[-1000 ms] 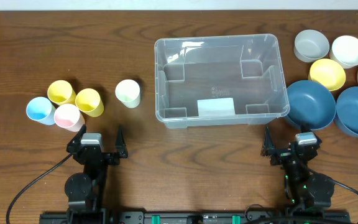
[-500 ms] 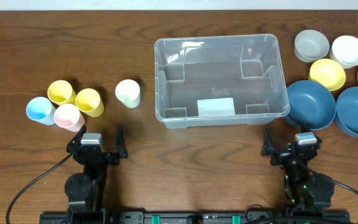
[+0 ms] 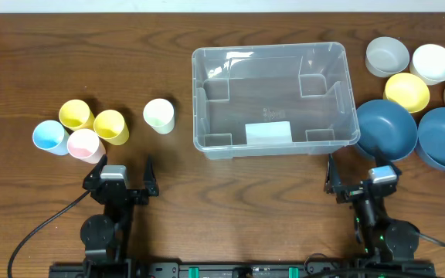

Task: Pack container
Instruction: 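Reach the right gripper to the blue bowl stack and grasp the top bowl rim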

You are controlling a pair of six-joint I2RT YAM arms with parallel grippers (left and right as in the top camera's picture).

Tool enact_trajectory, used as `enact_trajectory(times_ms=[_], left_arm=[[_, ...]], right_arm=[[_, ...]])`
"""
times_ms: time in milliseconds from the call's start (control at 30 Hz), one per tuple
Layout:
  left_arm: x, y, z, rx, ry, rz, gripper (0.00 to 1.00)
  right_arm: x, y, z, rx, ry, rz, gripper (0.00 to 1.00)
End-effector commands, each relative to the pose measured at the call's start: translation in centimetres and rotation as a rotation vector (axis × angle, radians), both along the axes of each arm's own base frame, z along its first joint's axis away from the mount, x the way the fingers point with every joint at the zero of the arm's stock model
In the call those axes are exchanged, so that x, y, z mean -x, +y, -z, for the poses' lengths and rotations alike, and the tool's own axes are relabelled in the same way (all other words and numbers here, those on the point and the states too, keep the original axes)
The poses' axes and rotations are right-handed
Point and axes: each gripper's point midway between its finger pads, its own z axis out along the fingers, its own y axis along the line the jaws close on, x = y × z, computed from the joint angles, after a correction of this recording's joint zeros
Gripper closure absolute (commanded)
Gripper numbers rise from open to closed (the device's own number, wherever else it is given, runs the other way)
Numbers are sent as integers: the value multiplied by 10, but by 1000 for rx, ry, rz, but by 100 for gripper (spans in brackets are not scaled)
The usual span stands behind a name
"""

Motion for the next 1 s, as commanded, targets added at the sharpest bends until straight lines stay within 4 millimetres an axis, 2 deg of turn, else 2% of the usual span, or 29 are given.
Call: enact_trajectory(times_ms=[0, 233, 333, 433, 567, 667, 733, 833, 900, 967], left_arm=[[1, -1, 15, -11, 45, 11, 2], [1, -1, 15, -11, 45, 11, 2], [1, -1, 15, -11, 45, 11, 2], [1, -1, 15, -11, 45, 11, 2], [1, -1, 15, -11, 45, 11, 2], [1, -1, 15, -11, 45, 11, 2], [1, -1, 15, -11, 45, 11, 2], [1, -1, 15, -11, 45, 11, 2], [1, -1, 15, -11, 45, 11, 2], [1, -1, 15, -11, 45, 11, 2]], right_arm=[[4, 5, -18, -5, -78, -27, 1], [26, 16, -76, -27, -300, -105, 1], [33, 10, -105, 25, -363, -49, 1], [31, -12, -129, 43, -327, 89, 1], [22, -64, -149, -49, -124, 380, 1], [16, -80, -166, -35, 13, 473, 1], [8, -76, -176, -5, 91, 454, 1], [-8, -50, -183, 28, 194, 296, 1], [-15, -31, -175, 35, 266, 181, 1], [-23, -32, -168, 36, 305, 186, 1]])
